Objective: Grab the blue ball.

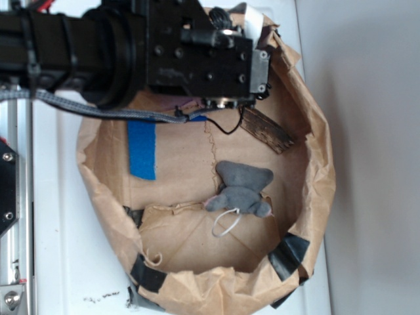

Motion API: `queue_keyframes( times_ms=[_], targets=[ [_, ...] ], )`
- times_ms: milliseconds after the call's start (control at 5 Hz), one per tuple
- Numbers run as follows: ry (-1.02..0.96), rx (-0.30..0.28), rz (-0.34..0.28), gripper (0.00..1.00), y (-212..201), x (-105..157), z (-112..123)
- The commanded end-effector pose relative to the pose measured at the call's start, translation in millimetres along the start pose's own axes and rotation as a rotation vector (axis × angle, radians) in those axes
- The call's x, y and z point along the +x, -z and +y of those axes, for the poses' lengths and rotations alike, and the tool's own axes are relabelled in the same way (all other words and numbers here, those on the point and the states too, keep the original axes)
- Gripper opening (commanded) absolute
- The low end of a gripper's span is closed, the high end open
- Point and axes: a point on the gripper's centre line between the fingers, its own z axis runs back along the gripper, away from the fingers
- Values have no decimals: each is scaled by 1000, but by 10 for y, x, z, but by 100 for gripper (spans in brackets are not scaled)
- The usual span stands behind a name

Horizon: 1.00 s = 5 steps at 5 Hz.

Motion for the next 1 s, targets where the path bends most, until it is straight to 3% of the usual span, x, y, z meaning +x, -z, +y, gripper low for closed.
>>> queue_keyframes(
  times_ms=[0, 200, 600, 800],
  targets=[
    [7, 32, -103, 100, 177, 55, 104],
    [-27, 31, -114, 0, 210, 4, 70],
    [-18, -13, -150, 0, 158, -32, 85],
    [23, -87, -126, 0, -102, 5, 70]
  ],
)
